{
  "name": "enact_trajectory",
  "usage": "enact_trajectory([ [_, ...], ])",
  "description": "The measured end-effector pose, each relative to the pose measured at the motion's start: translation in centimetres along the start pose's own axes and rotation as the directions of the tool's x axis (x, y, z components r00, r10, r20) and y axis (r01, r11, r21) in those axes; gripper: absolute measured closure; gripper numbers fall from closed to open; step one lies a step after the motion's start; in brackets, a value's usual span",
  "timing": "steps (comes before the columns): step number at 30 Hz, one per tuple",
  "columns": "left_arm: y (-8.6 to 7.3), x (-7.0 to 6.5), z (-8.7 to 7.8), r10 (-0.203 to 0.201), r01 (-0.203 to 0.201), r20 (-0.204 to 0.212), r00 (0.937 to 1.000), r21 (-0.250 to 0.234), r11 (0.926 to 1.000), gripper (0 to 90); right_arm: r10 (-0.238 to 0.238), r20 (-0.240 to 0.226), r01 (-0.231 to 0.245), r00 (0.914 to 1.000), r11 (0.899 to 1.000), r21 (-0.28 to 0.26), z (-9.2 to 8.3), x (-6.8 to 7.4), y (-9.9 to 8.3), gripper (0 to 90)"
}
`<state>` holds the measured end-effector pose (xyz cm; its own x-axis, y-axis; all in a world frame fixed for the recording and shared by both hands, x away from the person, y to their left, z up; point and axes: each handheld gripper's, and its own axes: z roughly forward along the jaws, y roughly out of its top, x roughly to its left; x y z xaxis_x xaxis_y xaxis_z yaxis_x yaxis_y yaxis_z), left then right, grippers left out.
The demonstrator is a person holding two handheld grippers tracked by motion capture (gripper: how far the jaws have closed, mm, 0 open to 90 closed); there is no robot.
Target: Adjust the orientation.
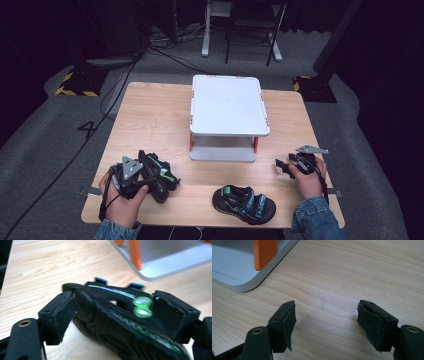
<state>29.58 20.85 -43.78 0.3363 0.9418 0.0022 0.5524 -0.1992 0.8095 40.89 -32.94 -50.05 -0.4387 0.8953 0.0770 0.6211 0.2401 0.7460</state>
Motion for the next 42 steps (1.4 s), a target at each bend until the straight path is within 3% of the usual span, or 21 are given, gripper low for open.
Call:
enact_trajectory([
  [3, 0.0, 0.4, 1.7, 0.016, -0.016, -0.022, 0.9996, 0.005, 0.9999, 18.8, -0.013, 0.010, 0.013, 0.9999, 1.000, 0.000, 0.0, 0.1, 0.0, 31.4],
  [5, -0.3, 0.6, 2.7, 0.002, -0.002, 0.002, 1.0000, 0.013, 0.9999, 18.6, -0.019, 0.014, 0.019, 0.9997, 1.000, -0.002, 0.0, 0.2, -0.1, 31.4],
  [6, -0.4, 0.8, 3.1, -0.057, 0.056, 0.036, 0.9977, 0.026, 0.9981, 19.2, -0.023, 0.016, 0.023, 0.9996, 1.000, 0.000, 0.0, 0.2, -0.1, 31.4],
  [8, -0.5, 1.0, 3.2, -0.074, 0.072, 0.050, 0.9961, 0.029, 0.9970, 19.2, -0.024, 0.017, 0.024, 0.9996, 1.000, 0.002, -0.1, 0.2, -0.2, 31.4],
  [11, -0.8, 1.6, 3.3, -0.160, 0.156, 0.087, 0.9832, 0.058, 0.9861, 19.9, -0.014, 0.022, 0.014, 0.9997, 1.000, -0.002, -0.4, -0.2, -0.5, 31.4],
  [12, -1.1, 1.8, 3.3, -0.207, 0.199, 0.110, 0.9721, 0.079, 0.9768, 20.3, -0.010, 0.020, 0.010, 0.9997, 1.000, -0.005, -0.5, -0.3, -0.5, 31.4],
  [13, -1.1, 1.9, 3.3, -0.213, 0.205, 0.115, 0.9702, 0.082, 0.9754, 20.7, -0.005, 0.024, 0.005, 0.9997, 1.000, -0.004, -0.5, -0.3, -0.5, 31.4],
  [21, -1.0, 2.2, 3.1, -0.192, 0.178, 0.138, 0.9716, 0.104, 0.9784, 22.7, -0.017, 0.025, 0.017, 0.9995, 1.000, -0.002, -0.5, -0.3, -0.5, 31.1],
  [24, -0.9, 2.3, 2.9, -0.194, 0.181, 0.158, 0.9683, 0.090, 0.9793, 29.8, -0.017, 0.028, 0.017, 0.9995, 1.000, -0.002, -0.5, -0.2, -0.5, 31.1],
  [25, -0.7, 2.1, 2.7, -0.179, 0.168, 0.178, 0.9676, 0.075, 0.9829, 29.8, -0.016, 0.028, 0.016, 0.9995, 1.000, -0.001, -0.5, -0.2, -0.5, 31.1],
  [26, -0.6, 1.8, 2.5, -0.152, 0.143, 0.193, 0.9693, 0.061, 0.9878, 36.4, -0.018, 0.029, 0.018, 0.9994, 1.000, -0.001, -0.4, -0.2, -0.5, 31.1],
  [27, -0.3, 1.2, 2.2, -0.111, 0.103, 0.176, 0.9781, 0.049, 0.9934, 56.4, -0.018, 0.031, 0.018, 0.9994, 1.000, 0.000, -0.4, -0.2, -0.5, 31.0],
  [28, -0.1, 0.8, 2.1, -0.059, 0.053, 0.148, 0.9873, 0.044, 0.9976, 56.4, -0.018, 0.031, 0.018, 0.9994, 1.000, 0.000, -0.4, -0.2, -0.5, 31.0],
  [29, 0.3, -0.2, 2.1, 0.033, -0.037, 0.115, 0.9928, 0.032, 0.9988, 63.5, -0.019, 0.032, 0.019, 0.9993, 1.000, 0.000, -0.4, -0.1, -0.5, 30.9],
  [32, 0.3, -0.7, 2.3, 0.055, -0.058, 0.118, 0.9915, 0.025, 0.9980, 64.3, -0.019, 0.032, 0.019, 0.9993, 1.000, 0.000, -0.4, -0.1, -0.5, 30.9],
  [34, 0.3, -0.4, 2.5, 0.033, -0.036, 0.149, 0.9883, 0.016, 0.9992, 64.8, -0.021, 0.032, 0.021, 0.9993, 1.000, -0.001, -0.4, -0.1, -0.5, 30.9],
  [37, 0.2, 0.1, 2.4, -0.002, 0.000, 0.160, 0.9871, 0.014, 0.9999, 64.7, -0.019, 0.032, 0.019, 0.9993, 1.000, -0.002, -0.4, -0.1, -0.5, 30.9],
  [40, 0.0, 1.4, 2.2, -0.065, 0.066, 0.185, 0.9805, 0.004, 0.9978, 64.6, -0.022, 0.028, 0.022, 0.9994, 1.000, -0.002, -0.4, -0.1, -0.5, 30.9],
  [42, 0.0, 1.8, 1.9, -0.062, 0.063, 0.163, 0.9847, -0.003, 0.9980, 64.8, -0.021, 0.029, 0.021, 0.9993, 1.000, -0.002, -0.4, -0.1, -0.5, 30.9],
])
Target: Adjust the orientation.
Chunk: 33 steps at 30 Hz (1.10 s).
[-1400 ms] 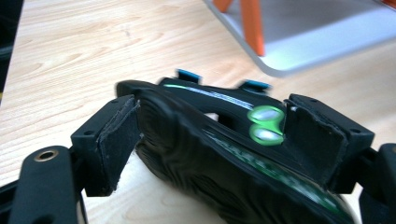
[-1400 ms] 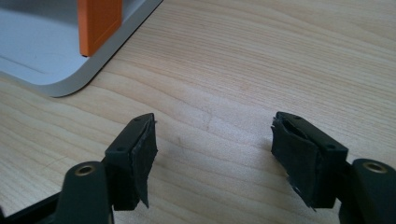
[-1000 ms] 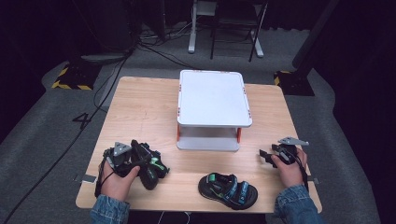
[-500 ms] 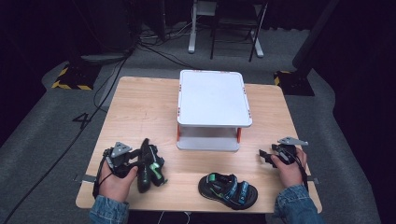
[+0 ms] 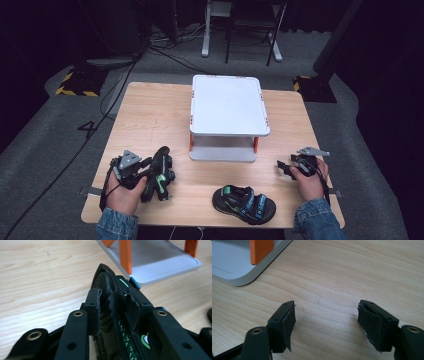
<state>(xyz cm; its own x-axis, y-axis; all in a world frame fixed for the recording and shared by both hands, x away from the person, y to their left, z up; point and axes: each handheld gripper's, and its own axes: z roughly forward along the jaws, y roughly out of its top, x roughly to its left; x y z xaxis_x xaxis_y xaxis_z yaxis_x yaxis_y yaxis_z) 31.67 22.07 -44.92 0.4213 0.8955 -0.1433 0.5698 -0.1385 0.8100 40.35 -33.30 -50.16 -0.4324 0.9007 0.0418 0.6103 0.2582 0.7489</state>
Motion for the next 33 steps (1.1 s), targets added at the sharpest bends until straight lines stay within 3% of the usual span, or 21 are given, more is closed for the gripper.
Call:
enact_trajectory([
  [1, 0.0, 0.0, 0.0, 0.000, 0.000, 0.000, 1.0000, 0.000, 1.0000, 64.8, 0.000, 0.000, 0.000, 1.0000, 1.000, 0.000, 0.0, 0.0, 0.0, 30.9],
  [3, -0.1, 0.4, -0.4, 0.010, -0.010, -0.048, 0.9988, -0.017, 0.9998, 65.0, -0.002, -0.001, 0.002, 1.0000, 1.000, 0.001, 0.0, 0.0, 0.0, 30.9],
  [4, -0.2, 1.0, -0.7, 0.019, -0.021, -0.105, 0.9943, -0.026, 0.9994, 65.2, -0.001, -0.003, 0.001, 1.0000, 1.000, 0.001, 0.0, 0.0, 0.0, 30.8],
  [6, -0.3, 1.4, -0.9, 0.018, -0.021, -0.129, 0.9915, -0.023, 0.9995, 66.2, -0.001, -0.002, 0.001, 1.0000, 1.000, 0.000, 0.0, 0.0, 0.0, 30.9],
  [8, -0.8, 2.8, -1.3, 0.006, -0.008, -0.201, 0.9797, -0.008, 0.9999, 66.7, 0.001, -0.001, -0.001, 1.0000, 1.000, 0.000, 0.0, 0.0, 0.0, 30.9],
  [9, -0.8, 2.8, -1.3, 0.006, -0.008, -0.201, 0.9797, -0.008, 0.9999, 68.2, 0.001, -0.001, -0.001, 1.0000, 1.000, 0.000, 0.0, 0.0, 0.0, 30.9],
  [11, -1.3, 3.6, -1.4, -0.007, 0.008, -0.231, 0.9729, 0.007, 0.9999, 69.1, 0.000, -0.003, 0.000, 1.0000, 1.000, 0.000, 0.0, 0.0, 0.0, 30.9],
  [12, -1.8, 4.4, -1.2, -0.031, 0.036, -0.245, 0.9691, 0.016, 0.9992, 69.4, 0.000, -0.004, 0.000, 1.0000, 1.000, 0.002, 0.0, 0.0, 0.0, 30.9],
  [14, -2.1, 4.8, -1.1, -0.046, 0.054, -0.254, 0.9661, 0.024, 0.9983, 69.4, 0.000, -0.003, 0.000, 1.0000, 1.000, 0.002, 0.0, 0.0, 0.0, 30.9],
  [17, -2.2, 5.1, -1.1, -0.046, 0.057, -0.264, 0.9635, 0.031, 0.9979, 61.8, 0.000, -0.002, 0.000, 1.0000, 1.000, 0.002, 0.0, 0.0, 0.0, 30.9],
  [19, -2.2, 5.3, -1.2, -0.002, 0.018, -0.311, 0.9503, 0.051, 0.9985, 56.8, -0.001, -0.003, 0.001, 1.0000, 1.000, 0.003, 0.0, 0.0, 0.0, 30.9],
  [21, -2.1, 5.4, -1.3, -0.005, 0.024, -0.328, 0.9448, 0.054, 0.9982, 52.8, -0.002, -0.003, 0.002, 1.0000, 1.000, 0.001, 0.0, 0.0, 0.0, 30.9],
  [23, -1.9, 5.6, -2.0, -0.012, 0.029, -0.355, 0.9349, 0.043, 0.9986, 46.0, -0.002, -0.003, 0.002, 1.0000, 1.000, 0.000, 0.0, 0.0, 0.0, 30.9],
  [26, -1.5, 5.3, -2.5, -0.005, 0.013, -0.352, 0.9358, 0.020, 0.9997, 39.0, -0.002, -0.002, 0.002, 1.0000, 1.000, -0.001, 0.1, 0.0, 0.1, 30.8],
  [28, -1.0, 4.6, -2.8, 0.031, -0.024, -0.350, 0.9363, 0.024, 0.9994, 39.1, 0.002, 0.000, -0.002, 1.0000, 1.000, -0.002, 0.1, 0.0, 0.1, 30.7],
  [29, -0.7, 4.2, -2.9, 0.049, -0.043, -0.338, 0.9399, 0.026, 0.9988, 39.1, 0.002, 0.000, -0.002, 1.0000, 1.000, -0.002, 0.1, 0.0, 0.1, 30.7],
  [30, -0.5, 3.6, -3.1, 0.045, -0.044, -0.317, 0.9473, 0.011, 0.9990, 38.9, 0.000, 0.000, 0.000, 1.0000, 1.000, -0.001, 0.2, 0.0, 0.1, 30.6],
  [32, -0.1, 2.8, -3.5, 0.038, -0.050, -0.296, 0.9543, -0.031, 0.9983, 36.9, -0.004, -0.004, 0.004, 1.0000, 1.000, 0.003, 0.3, 0.2, 0.3, 30.4],
  [33, 0.3, 2.2, -4.0, 0.031, -0.048, -0.273, 0.9614, -0.056, 0.9973, 32.7, -0.008, -0.003, 0.008, 1.0000, 1.000, 0.001, 0.4, 0.2, 0.3, 30.4],
])
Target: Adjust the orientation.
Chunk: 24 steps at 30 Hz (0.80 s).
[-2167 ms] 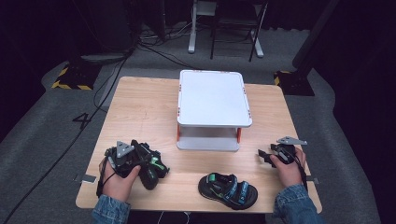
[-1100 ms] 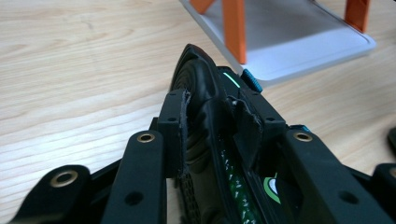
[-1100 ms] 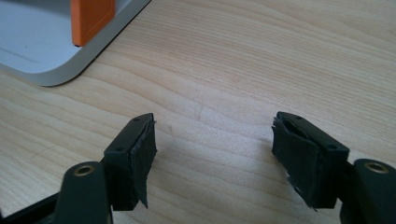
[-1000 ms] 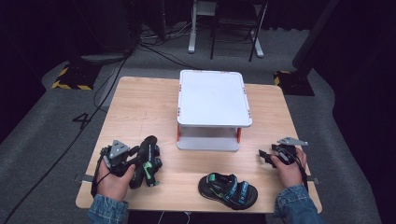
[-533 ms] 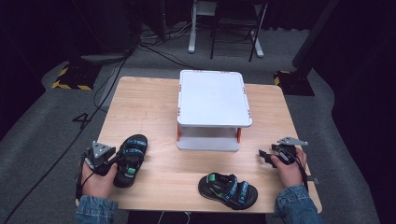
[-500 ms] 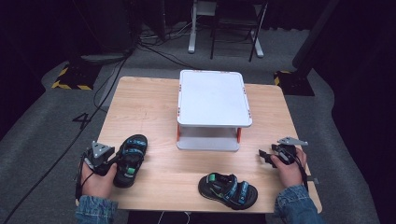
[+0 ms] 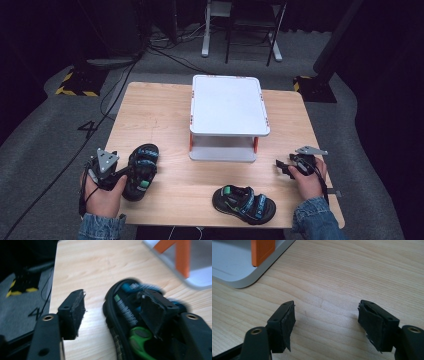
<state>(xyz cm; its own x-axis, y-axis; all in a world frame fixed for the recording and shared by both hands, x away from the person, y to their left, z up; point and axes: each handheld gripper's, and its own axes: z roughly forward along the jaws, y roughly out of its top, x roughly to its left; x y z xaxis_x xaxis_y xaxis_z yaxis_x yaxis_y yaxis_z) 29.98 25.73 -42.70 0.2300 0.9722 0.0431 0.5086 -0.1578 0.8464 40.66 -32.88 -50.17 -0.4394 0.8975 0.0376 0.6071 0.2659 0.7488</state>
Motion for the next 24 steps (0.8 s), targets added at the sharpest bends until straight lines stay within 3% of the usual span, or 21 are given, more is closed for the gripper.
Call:
enact_trajectory([
  [1, 0.0, 0.0, 0.0, 0.000, 0.000, 0.000, 1.0000, 0.000, 1.0000, 29.6, 0.000, 0.000, 0.000, 1.0000, 1.000, 0.000, 0.0, 0.0, 0.0, 30.4],
  [2, 0.3, -0.4, -0.5, -0.005, 0.005, 0.033, 0.9994, -0.010, 0.9999, 30.3, 0.001, -0.003, -0.001, 1.0000, 1.000, 0.001, 0.1, 0.1, 0.1, 30.3],
  [4, 0.3, -0.8, -0.7, -0.011, 0.011, 0.053, 0.9985, -0.010, 0.9999, 29.9, -0.004, -0.002, 0.004, 1.0000, 1.000, -0.001, 0.2, 0.1, 0.1, 30.3],
  [7, 0.3, -1.5, -0.8, 0.007, -0.007, 0.077, 0.9970, 0.004, 1.0000, 25.3, -0.009, -0.008, 0.009, 0.9999, 1.000, 0.000, 0.4, 0.2, 0.3, 30.3],
  [10, -0.1, -1.9, -0.6, 0.040, -0.043, 0.073, 0.9965, 0.042, 0.9982, 22.2, -0.009, -0.014, 0.009, 0.9999, 1.000, 0.005, 0.5, 0.4, 0.5, 30.3],
  [12, -0.8, -2.3, -0.1, 0.064, -0.071, 0.082, 0.9946, 0.092, 0.9932, 18.6, -0.011, -0.016, 0.011, 0.9998, 1.000, 0.006, 0.7, 0.5, 0.6, 30.3],
  [13, -0.8, -2.3, -0.1, 0.064, -0.071, 0.082, 0.9946, 0.092, 0.9932, 18.1, -0.013, -0.019, 0.013, 0.9997, 1.000, 0.007, 0.7, 0.5, 0.7, 30.3],
  [17, -1.9, -2.2, 0.5, 0.095, -0.110, 0.096, 0.9909, 0.165, 0.9801, 18.7, -0.016, -0.024, 0.016, 0.9996, 1.000, 0.006, 0.9, 0.7, 0.9, 30.3],
  [24, -2.4, -1.5, 0.3, 0.079, -0.092, 0.070, 0.9944, 0.198, 0.9760, 24.0, -0.025, -0.032, 0.025, 0.9992, 1.000, 0.008, 1.2, 0.9, 1.1, 30.3],
])
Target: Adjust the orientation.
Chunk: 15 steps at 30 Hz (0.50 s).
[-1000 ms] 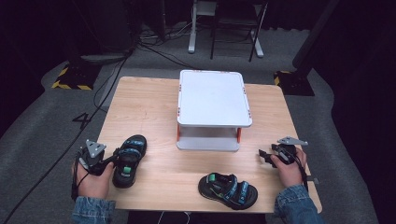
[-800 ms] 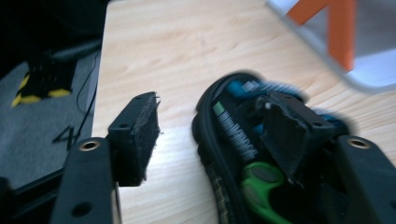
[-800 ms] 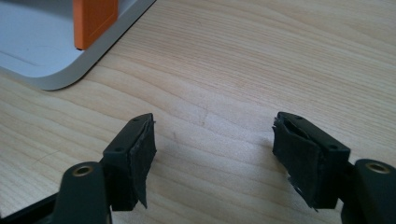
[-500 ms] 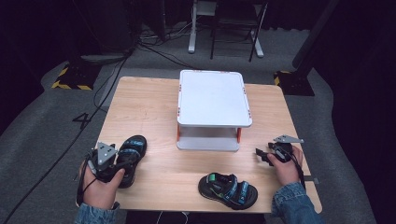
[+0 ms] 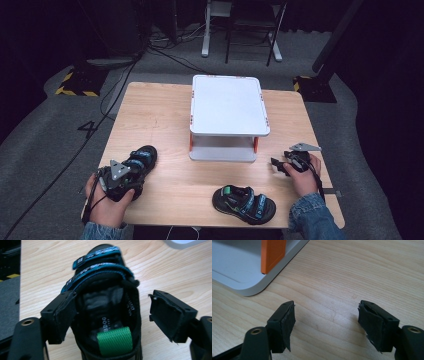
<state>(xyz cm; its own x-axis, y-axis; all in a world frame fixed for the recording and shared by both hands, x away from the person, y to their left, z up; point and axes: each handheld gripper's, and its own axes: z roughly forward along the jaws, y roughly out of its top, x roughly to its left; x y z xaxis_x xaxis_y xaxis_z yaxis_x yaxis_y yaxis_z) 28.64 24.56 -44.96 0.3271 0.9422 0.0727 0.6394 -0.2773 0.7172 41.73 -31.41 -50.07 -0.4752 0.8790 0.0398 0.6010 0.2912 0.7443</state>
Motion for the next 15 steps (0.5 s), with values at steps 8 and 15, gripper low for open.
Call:
enact_trajectory([
  [8, -0.1, 0.6, -0.8, -0.009, 0.009, -0.038, 0.9992, 0.004, 0.9999, 18.7, -0.006, -0.001, 0.006, 1.0000, 1.000, 0.003, 0.1, 0.1, 0.2, 30.3],
  [15, -0.9, 1.5, -0.1, -0.066, 0.063, 0.027, 0.9975, 0.083, 0.9945, 18.4, -0.009, -0.003, 0.009, 1.0000, 1.000, 0.005, 0.2, 0.2, 0.2, 30.2],
])
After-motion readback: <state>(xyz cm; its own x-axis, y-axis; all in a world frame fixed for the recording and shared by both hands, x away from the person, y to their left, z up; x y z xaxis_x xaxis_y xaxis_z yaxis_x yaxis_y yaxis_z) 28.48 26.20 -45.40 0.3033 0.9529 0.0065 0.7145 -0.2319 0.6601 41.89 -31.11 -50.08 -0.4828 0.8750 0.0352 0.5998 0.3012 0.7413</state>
